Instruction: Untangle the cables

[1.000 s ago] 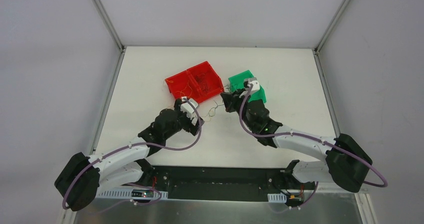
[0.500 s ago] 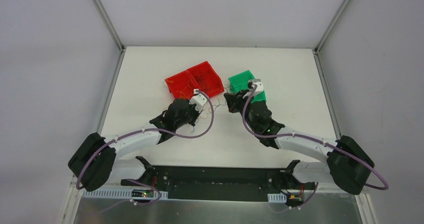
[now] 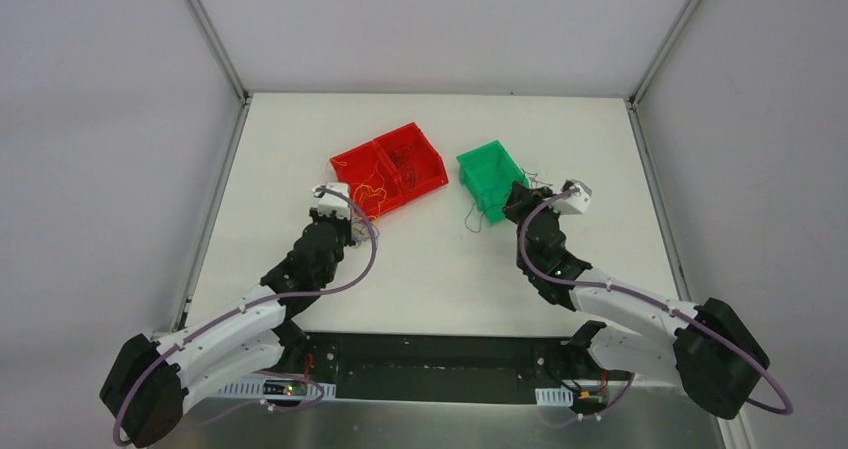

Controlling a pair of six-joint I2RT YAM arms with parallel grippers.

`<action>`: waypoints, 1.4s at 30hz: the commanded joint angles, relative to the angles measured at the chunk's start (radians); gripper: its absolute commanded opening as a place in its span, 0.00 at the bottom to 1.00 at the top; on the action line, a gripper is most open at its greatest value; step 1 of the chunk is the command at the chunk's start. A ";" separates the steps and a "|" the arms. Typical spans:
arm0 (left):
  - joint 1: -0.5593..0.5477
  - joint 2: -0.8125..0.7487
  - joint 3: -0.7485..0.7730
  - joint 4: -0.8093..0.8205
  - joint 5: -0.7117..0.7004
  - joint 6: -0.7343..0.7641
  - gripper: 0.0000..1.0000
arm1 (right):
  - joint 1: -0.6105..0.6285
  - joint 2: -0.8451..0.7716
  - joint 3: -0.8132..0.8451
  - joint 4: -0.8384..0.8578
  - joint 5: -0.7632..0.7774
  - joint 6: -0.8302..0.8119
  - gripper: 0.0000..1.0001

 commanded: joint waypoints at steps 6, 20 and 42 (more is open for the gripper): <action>0.007 -0.065 -0.029 0.033 -0.131 -0.055 0.00 | -0.029 -0.054 -0.003 -0.025 0.011 0.074 0.00; 0.006 -0.306 -0.065 -0.034 -0.034 -0.099 0.00 | -0.007 0.493 0.572 -0.092 -0.299 -0.391 0.00; 0.006 -0.306 -0.047 -0.059 -0.011 -0.115 0.00 | 0.091 1.097 1.116 -0.309 -0.261 -0.892 0.00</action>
